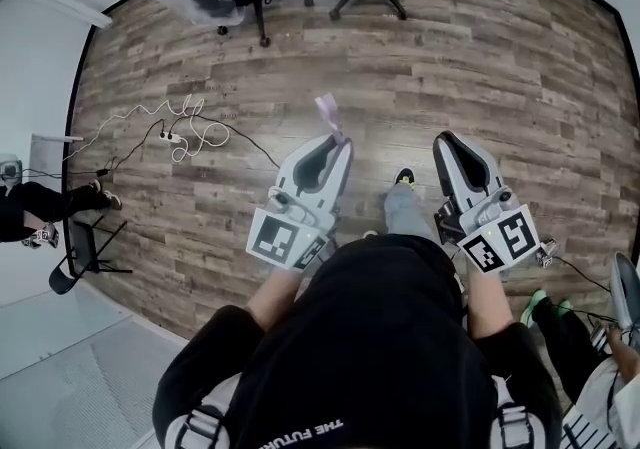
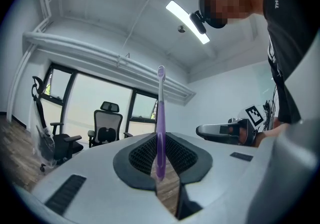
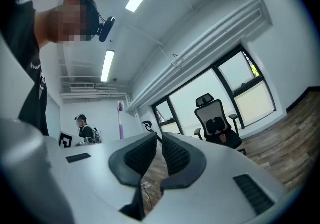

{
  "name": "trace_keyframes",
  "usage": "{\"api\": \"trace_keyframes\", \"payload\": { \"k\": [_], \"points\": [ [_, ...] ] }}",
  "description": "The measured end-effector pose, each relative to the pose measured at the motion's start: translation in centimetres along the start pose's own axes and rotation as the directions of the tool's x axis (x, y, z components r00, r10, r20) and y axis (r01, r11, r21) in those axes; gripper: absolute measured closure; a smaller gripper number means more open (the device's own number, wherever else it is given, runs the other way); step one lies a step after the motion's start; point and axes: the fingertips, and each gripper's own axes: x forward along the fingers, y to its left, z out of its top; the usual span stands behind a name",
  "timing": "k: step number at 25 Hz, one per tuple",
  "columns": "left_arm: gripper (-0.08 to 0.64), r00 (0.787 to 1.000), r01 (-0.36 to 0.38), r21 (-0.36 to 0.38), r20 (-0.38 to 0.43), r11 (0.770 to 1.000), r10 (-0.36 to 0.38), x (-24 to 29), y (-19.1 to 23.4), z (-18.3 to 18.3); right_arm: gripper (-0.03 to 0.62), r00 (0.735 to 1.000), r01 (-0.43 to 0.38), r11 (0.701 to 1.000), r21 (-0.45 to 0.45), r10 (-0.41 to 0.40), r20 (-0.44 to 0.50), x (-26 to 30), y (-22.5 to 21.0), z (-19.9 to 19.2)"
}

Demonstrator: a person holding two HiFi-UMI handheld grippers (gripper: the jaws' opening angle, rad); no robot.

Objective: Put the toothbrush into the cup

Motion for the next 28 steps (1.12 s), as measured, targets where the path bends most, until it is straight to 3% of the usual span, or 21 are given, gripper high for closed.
{"api": "trace_keyframes", "payload": {
  "k": [5, 13, 21, 28],
  "points": [
    [0.492, 1.000, 0.003, -0.004, -0.011, 1.000, -0.003, 7.9, 1.4, 0.4, 0.568, 0.999, -0.051, 0.998, 0.031, 0.051, 0.002, 3.3, -6.0, 2.2],
    [0.492, 1.000, -0.020, 0.006, -0.024, 1.000, 0.020, 17.1, 2.7, 0.8, 0.568, 1.000, -0.013, 0.999, 0.052, 0.014, -0.017, 6.9, -15.6, 3.2],
    [0.492, 0.996, -0.047, 0.006, -0.071, 0.999, 0.048, 19.6, 4.1, 0.4, 0.569, 0.997, -0.053, 0.994, 0.093, 0.057, -0.049, 8.5, -18.5, 3.2],
    [0.492, 0.995, -0.018, -0.009, -0.099, 1.000, 0.017, 22.6, 6.1, -0.4, 0.571, 0.996, -0.044, 0.995, 0.088, 0.050, -0.068, 10.5, -20.1, 2.3]
  ]
}}
